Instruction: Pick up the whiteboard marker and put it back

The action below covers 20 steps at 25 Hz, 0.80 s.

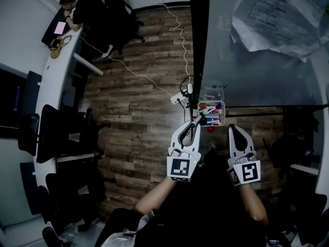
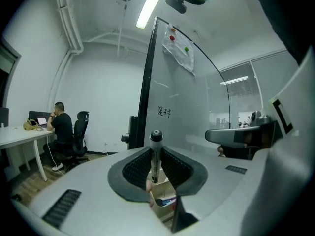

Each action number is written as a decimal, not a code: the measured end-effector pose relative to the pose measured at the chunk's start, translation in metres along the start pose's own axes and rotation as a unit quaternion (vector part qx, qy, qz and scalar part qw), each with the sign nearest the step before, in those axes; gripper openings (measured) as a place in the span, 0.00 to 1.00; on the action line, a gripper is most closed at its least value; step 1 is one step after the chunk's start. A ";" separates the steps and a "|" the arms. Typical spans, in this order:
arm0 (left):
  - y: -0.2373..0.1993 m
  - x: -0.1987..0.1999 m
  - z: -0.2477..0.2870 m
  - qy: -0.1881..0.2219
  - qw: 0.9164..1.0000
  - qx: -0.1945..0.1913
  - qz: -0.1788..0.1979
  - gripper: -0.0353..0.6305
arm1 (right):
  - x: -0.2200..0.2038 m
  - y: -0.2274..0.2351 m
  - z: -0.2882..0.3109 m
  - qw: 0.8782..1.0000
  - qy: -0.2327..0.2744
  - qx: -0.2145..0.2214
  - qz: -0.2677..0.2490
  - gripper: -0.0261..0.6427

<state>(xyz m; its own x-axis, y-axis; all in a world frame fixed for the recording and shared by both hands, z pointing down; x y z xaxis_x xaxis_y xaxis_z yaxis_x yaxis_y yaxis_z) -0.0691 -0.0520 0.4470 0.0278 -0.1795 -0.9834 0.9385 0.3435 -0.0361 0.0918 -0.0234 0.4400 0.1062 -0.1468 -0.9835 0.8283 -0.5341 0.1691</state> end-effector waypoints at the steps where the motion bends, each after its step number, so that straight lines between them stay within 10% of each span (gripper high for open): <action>1: 0.001 -0.005 0.003 -0.003 1.000 0.004 -0.002 0.16 | 0.001 0.003 0.002 1.000 0.005 0.005 0.001 0.06; 20: 0.006 -0.037 0.034 -0.043 0.998 0.039 0.000 0.16 | -0.012 0.042 0.010 0.999 -0.023 0.021 0.015 0.06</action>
<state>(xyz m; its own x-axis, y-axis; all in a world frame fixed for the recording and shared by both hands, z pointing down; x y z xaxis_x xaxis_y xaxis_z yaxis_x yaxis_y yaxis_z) -0.0530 -0.0752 0.4893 0.0538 -0.2589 -0.9644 0.9622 0.2717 -0.0192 0.1200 -0.0521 0.4593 0.1038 -0.2006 -0.9742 0.8008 -0.5641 0.2015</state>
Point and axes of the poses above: the fingertips, and each gripper's own axes: z forward along the fingers, y to its right, x out of its top, the point moved 5 cm from there along -z, backward along the fingers, and after that the axes turned 9 degrees about x, right-handed, at the moved point
